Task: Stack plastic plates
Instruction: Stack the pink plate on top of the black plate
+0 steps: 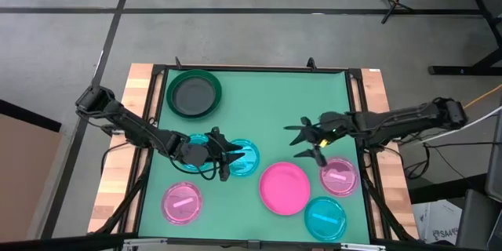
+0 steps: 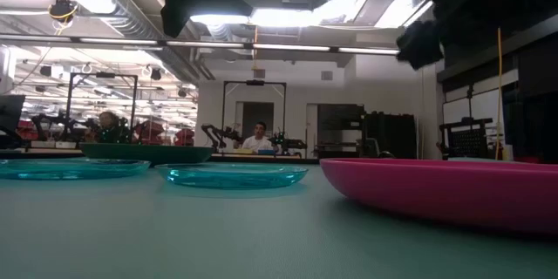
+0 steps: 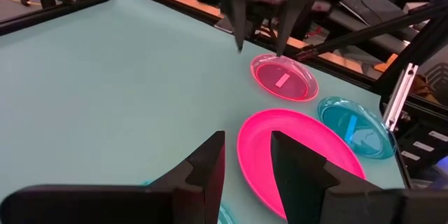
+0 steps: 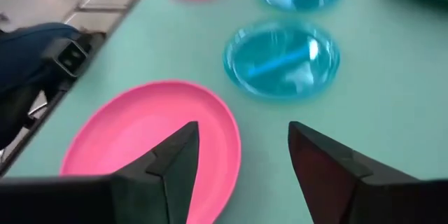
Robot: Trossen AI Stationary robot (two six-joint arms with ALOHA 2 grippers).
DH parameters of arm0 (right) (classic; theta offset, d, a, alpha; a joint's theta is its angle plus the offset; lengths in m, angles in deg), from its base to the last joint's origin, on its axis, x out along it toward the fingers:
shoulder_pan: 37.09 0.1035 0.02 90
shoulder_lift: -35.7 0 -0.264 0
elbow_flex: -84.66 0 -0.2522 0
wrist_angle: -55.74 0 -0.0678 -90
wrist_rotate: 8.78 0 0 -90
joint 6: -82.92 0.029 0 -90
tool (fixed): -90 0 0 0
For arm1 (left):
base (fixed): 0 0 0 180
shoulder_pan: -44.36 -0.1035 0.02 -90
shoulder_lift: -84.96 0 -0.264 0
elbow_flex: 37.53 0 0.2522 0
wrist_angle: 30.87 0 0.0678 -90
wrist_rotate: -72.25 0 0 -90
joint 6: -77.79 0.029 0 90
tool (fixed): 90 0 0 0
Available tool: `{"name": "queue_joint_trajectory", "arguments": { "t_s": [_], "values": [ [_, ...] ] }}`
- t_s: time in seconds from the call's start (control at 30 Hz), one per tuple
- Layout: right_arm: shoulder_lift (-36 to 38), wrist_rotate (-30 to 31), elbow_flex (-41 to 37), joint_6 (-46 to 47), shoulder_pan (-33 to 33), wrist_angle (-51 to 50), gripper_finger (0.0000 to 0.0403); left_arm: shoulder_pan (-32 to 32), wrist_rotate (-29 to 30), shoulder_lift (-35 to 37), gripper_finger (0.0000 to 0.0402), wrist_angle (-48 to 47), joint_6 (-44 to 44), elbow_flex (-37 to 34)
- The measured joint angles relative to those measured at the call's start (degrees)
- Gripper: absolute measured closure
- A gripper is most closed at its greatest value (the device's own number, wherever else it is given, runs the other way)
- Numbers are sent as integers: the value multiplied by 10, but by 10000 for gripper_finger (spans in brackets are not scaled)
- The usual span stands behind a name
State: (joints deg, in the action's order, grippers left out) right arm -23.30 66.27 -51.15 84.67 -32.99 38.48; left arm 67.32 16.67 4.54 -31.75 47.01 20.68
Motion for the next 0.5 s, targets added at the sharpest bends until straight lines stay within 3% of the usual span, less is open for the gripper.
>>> {"name": "queue_joint_trajectory", "arguments": {
  "t_s": [0.27, 0.5],
  "values": [
    [-93, 40, 0, 31, 24, -12, 194, 0, 0, 0, 292, 0, 0, 0],
    [-159, 14, 0, 34, 24, -12, 194, 0, 0, 0, 292, 0, 0, 0]
  ]
}}
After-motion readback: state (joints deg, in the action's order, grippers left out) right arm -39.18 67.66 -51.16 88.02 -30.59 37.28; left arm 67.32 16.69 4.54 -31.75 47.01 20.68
